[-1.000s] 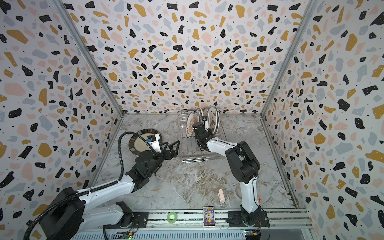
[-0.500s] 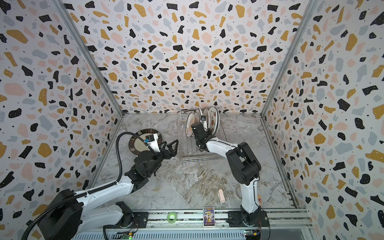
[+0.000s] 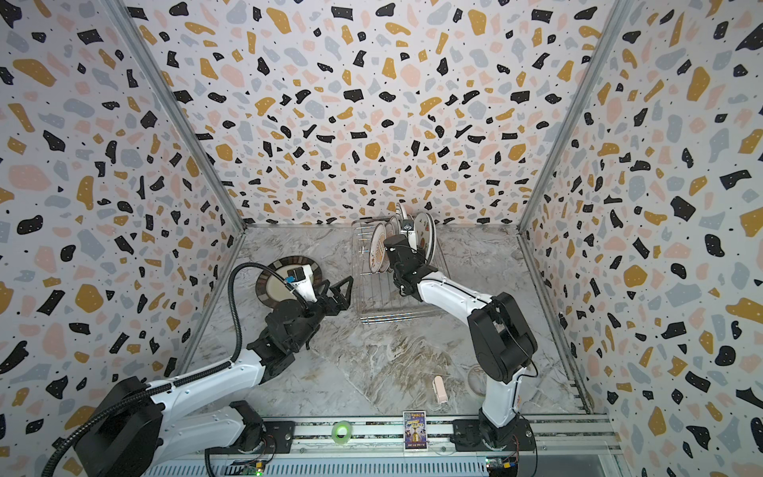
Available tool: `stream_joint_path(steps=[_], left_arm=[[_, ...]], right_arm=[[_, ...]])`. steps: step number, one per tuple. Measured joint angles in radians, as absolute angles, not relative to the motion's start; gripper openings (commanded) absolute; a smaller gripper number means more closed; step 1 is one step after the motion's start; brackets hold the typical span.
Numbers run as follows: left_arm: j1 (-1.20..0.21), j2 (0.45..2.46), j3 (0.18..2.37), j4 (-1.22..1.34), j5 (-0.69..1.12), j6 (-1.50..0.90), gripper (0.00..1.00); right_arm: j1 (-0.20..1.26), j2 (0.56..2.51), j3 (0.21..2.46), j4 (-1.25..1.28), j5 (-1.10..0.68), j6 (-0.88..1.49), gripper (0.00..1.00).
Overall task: Unload the plates from the dish rack
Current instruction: Pick up the plate from the dish rack.
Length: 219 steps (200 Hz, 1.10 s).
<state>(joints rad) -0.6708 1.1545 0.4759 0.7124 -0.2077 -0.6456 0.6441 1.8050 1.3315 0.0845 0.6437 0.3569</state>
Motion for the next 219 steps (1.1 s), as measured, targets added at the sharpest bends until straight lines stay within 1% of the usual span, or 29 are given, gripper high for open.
stream_joint_path(steps=[75, 139, 186, 219], left_arm=[[-0.671, 1.158, 0.476, 0.712, -0.220, -0.647, 1.00], [-0.671, 1.164, 0.476, 0.712, -0.222, -0.651, 1.00], [-0.671, 1.166, 0.486, 0.713, -0.222, -0.662, 1.00], [-0.671, 1.157, 0.487, 0.713, -0.221, -0.659, 1.00]], right_arm=[[0.685, 1.678, 1.258, 0.081, 0.691, 0.300, 0.11], [0.689, 1.552, 1.209, 0.095, 0.727, 0.260, 0.10], [0.692, 1.445, 1.160, 0.102, 0.720, 0.226, 0.10], [0.692, 1.349, 1.126, 0.112, 0.657, 0.215, 0.10]])
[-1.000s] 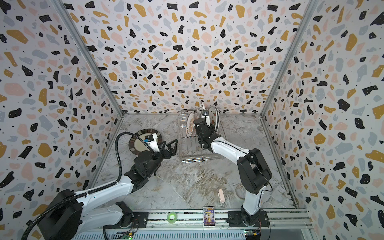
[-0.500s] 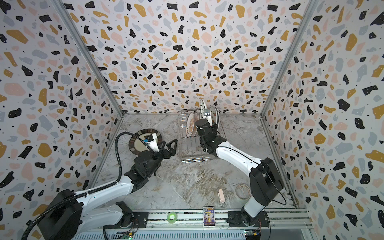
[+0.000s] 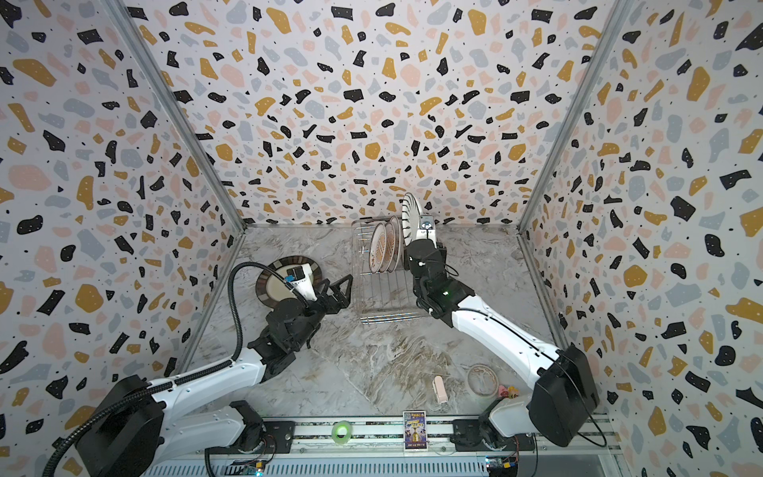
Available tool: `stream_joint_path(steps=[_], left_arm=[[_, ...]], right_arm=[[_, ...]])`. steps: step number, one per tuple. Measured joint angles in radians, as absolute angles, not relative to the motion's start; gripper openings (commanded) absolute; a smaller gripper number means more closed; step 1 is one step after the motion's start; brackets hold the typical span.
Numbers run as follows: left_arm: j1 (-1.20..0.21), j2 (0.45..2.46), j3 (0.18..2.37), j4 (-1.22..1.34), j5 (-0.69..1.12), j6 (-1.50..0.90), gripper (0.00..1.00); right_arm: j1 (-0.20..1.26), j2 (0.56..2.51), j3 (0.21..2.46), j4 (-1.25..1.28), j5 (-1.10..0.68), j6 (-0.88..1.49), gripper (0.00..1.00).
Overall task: Unload the plates from the dish rack
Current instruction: Pick up the plate from the dish rack.
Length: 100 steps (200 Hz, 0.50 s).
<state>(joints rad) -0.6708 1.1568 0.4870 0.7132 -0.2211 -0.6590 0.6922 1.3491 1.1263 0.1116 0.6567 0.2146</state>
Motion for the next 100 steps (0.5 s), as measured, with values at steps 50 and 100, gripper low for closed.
stream_joint_path(steps=[50, 100], left_arm=[[-0.671, 1.126, 0.486, 0.761, -0.216, -0.643, 1.00], [-0.671, 1.129, 0.485, 0.762, -0.207, -0.649, 1.00]], right_arm=[[0.604, 1.244, 1.092, 0.104, 0.424, 0.271, 0.07], [0.339, 1.255, 0.955, 0.110, 0.078, 0.431, 0.08]])
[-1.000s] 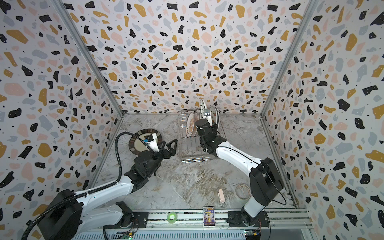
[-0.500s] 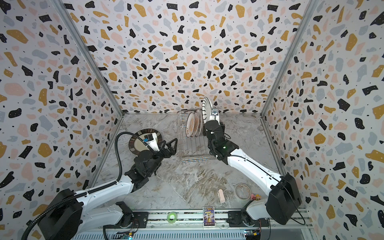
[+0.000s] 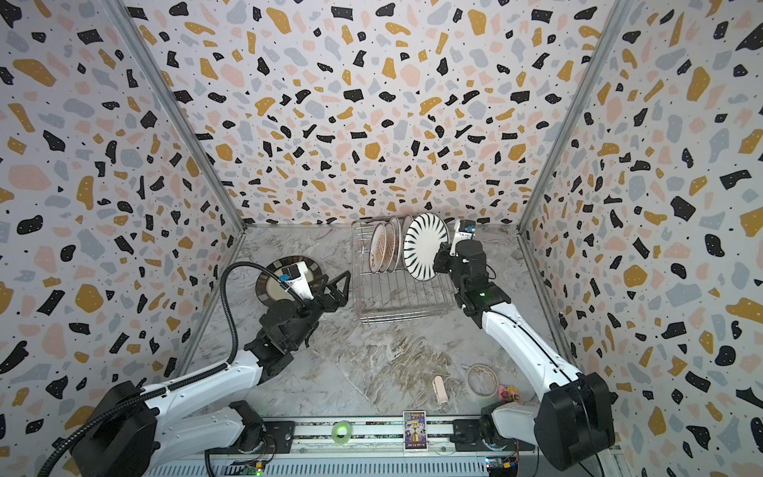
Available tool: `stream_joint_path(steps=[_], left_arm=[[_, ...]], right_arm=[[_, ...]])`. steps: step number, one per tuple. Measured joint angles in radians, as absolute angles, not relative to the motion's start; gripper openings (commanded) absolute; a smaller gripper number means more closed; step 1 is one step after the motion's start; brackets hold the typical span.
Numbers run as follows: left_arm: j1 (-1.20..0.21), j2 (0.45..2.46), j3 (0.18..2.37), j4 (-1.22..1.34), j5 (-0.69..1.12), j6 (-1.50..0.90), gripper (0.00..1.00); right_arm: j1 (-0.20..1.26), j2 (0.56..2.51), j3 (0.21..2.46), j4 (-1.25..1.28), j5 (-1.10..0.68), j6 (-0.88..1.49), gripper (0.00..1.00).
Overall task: Unload the plates from the dish rack
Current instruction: Pick up the plate from the dish rack.
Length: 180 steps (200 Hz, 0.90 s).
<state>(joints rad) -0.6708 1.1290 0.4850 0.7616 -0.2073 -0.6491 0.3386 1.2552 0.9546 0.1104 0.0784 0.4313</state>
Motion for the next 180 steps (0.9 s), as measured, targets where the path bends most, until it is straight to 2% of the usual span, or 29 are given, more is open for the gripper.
stream_joint_path(steps=[17, 58, 180], left_arm=[[-0.671, 1.141, 0.485, 0.763, -0.192, -0.651, 1.00], [-0.671, 1.150, 0.485, 0.764, -0.166, -0.651, 1.00], [-0.670, 1.154, 0.483, 0.742, -0.134, -0.647, 1.00]], right_arm=[[0.298, 1.266, 0.938, 0.113, -0.036, 0.478, 0.08], [0.256, 1.267, 0.899, 0.136, -0.181, 0.546, 0.07], [0.245, 1.084, 0.813, 0.196, -0.320, 0.623, 0.07]])
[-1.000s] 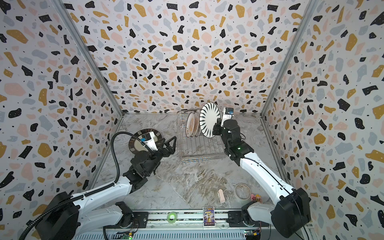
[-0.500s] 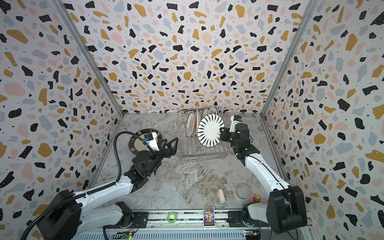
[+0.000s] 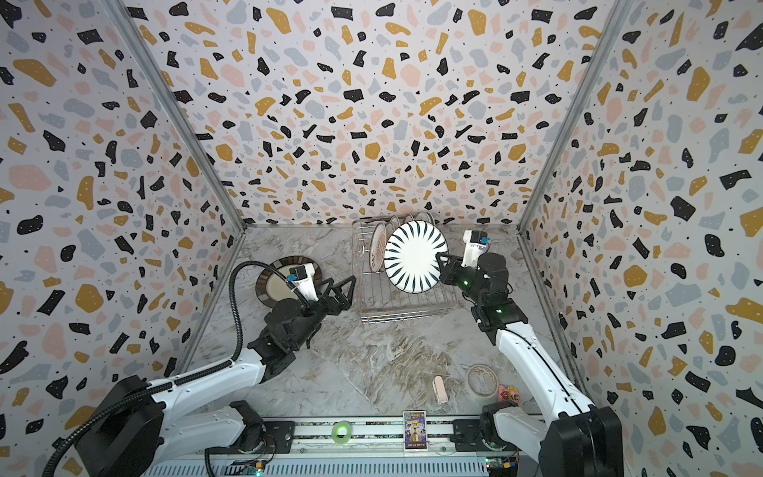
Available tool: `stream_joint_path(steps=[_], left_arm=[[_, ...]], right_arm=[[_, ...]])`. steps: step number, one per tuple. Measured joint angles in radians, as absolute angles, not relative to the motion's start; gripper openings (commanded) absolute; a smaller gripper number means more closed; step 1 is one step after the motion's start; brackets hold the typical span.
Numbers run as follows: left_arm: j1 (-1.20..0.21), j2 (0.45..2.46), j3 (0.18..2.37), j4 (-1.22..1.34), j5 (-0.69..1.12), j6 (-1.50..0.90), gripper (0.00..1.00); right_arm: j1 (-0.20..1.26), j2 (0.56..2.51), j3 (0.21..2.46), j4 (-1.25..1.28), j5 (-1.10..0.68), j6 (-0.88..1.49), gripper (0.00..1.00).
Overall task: Unload the plates from the dish rack
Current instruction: Pick up the plate from the dish rack.
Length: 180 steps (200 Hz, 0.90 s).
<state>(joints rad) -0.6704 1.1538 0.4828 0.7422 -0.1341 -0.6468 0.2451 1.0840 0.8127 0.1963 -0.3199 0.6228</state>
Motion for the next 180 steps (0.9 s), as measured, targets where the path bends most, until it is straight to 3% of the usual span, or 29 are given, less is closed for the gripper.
stream_joint_path(steps=[48, 118, 140, 168, 180], left_arm=[[-0.594, 1.095, 0.427, 0.804, 0.012, -0.688, 1.00], [-0.563, 1.226, 0.411, 1.038, 0.279, -0.838, 0.98], [-0.564, 1.237, 0.416, 1.057, 0.306, -0.862, 0.91], [-0.564, 1.265, 0.425, 1.088, 0.334, -0.912, 0.69], [-0.565, 1.270, 0.425, 1.094, 0.335, -0.929, 0.68]], right_arm=[[0.245, 1.059, 0.780, 0.223, -0.408, 0.664, 0.07], [0.297, 1.089, 0.747, 0.338, -0.528, 0.747, 0.07], [0.324, 1.122, 0.743, 0.394, -0.557, 0.771, 0.08], [0.350, 1.161, 0.738, 0.442, -0.586, 0.795, 0.07], [0.361, 1.175, 0.736, 0.461, -0.598, 0.805, 0.07]])
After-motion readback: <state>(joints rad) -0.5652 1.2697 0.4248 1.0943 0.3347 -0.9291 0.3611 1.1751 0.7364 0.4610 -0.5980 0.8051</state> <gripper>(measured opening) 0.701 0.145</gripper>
